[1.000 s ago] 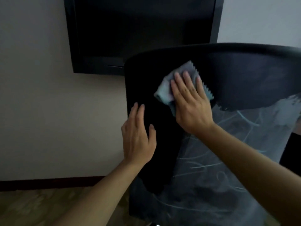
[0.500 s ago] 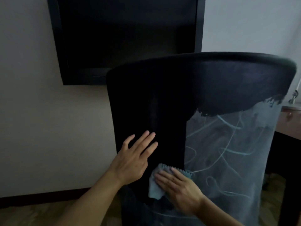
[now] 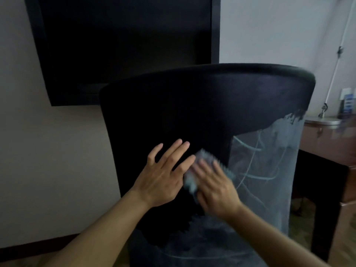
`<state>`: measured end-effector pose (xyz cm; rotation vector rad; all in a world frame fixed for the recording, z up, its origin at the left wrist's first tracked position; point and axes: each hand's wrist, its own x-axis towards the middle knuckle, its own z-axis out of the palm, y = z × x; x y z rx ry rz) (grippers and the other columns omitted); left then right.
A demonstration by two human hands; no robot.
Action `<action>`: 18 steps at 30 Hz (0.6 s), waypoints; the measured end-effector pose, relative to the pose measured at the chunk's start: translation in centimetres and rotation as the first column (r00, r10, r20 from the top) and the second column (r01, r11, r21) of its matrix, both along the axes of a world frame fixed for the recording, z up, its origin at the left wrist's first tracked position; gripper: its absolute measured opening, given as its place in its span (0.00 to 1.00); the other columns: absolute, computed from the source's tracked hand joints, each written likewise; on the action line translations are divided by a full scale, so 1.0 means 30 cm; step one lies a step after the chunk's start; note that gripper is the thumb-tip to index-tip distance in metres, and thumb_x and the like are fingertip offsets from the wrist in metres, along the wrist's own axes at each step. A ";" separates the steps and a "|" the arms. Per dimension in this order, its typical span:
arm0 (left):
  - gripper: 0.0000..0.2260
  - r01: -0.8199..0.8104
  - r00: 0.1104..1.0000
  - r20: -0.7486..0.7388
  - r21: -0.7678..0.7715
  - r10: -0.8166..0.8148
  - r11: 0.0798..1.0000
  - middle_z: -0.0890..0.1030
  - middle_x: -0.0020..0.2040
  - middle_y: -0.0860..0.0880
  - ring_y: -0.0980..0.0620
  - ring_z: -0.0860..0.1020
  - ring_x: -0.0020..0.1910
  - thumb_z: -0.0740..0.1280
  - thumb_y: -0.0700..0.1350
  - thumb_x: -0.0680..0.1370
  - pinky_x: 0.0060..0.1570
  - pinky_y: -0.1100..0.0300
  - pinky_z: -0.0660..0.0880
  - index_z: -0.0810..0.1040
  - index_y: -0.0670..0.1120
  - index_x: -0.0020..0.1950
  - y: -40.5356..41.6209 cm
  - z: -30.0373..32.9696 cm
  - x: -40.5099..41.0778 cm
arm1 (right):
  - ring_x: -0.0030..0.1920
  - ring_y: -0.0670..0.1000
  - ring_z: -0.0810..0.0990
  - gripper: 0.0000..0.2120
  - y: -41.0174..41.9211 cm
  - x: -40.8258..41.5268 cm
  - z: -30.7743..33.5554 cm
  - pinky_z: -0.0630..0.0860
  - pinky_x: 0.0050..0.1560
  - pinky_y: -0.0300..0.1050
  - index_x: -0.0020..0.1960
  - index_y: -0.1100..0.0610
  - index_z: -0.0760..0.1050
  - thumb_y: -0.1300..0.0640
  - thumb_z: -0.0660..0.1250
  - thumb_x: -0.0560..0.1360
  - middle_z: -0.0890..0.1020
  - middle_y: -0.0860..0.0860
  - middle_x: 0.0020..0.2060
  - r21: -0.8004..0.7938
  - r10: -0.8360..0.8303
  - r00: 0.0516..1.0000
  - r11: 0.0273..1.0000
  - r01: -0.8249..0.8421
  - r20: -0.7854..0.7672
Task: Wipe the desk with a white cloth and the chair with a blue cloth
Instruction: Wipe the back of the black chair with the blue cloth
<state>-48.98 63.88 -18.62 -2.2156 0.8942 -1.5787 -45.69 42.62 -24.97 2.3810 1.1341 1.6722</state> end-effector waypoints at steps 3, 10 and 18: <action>0.25 0.026 0.999 0.020 0.052 -0.027 0.998 0.63 0.77 0.42 0.46 0.60 0.77 0.64 0.46 0.76 0.72 0.42 0.57 0.64 0.47 0.73 -0.025 0.042 -0.027 | 0.75 0.55 0.63 0.25 -0.063 -0.043 -0.230 0.47 0.78 0.55 0.75 0.59 0.62 0.55 0.54 0.78 0.66 0.54 0.74 -0.211 -0.083 0.994 0.975 0.067 -0.065; 0.27 0.065 0.998 -0.008 0.016 -0.065 0.998 0.66 0.76 0.42 0.46 0.62 0.77 0.67 0.45 0.74 0.70 0.42 0.61 0.65 0.46 0.72 -0.141 0.154 -0.042 | 0.76 0.59 0.58 0.25 -0.169 0.009 0.344 0.52 0.75 0.61 0.72 0.64 0.66 0.59 0.54 0.76 0.65 0.59 0.73 0.236 -0.109 0.985 0.969 0.076 0.134; 0.26 0.164 0.985 -0.047 0.000 -0.164 0.986 0.65 0.76 0.40 0.42 0.61 0.77 0.65 0.42 0.75 0.73 0.44 0.62 0.64 0.43 0.72 -0.265 0.179 -0.011 | 0.76 0.61 0.58 0.23 -0.198 0.013 0.099 0.52 0.76 0.62 0.70 0.66 0.67 0.62 0.55 0.76 0.67 0.62 0.71 0.202 -0.051 0.997 0.979 0.041 0.049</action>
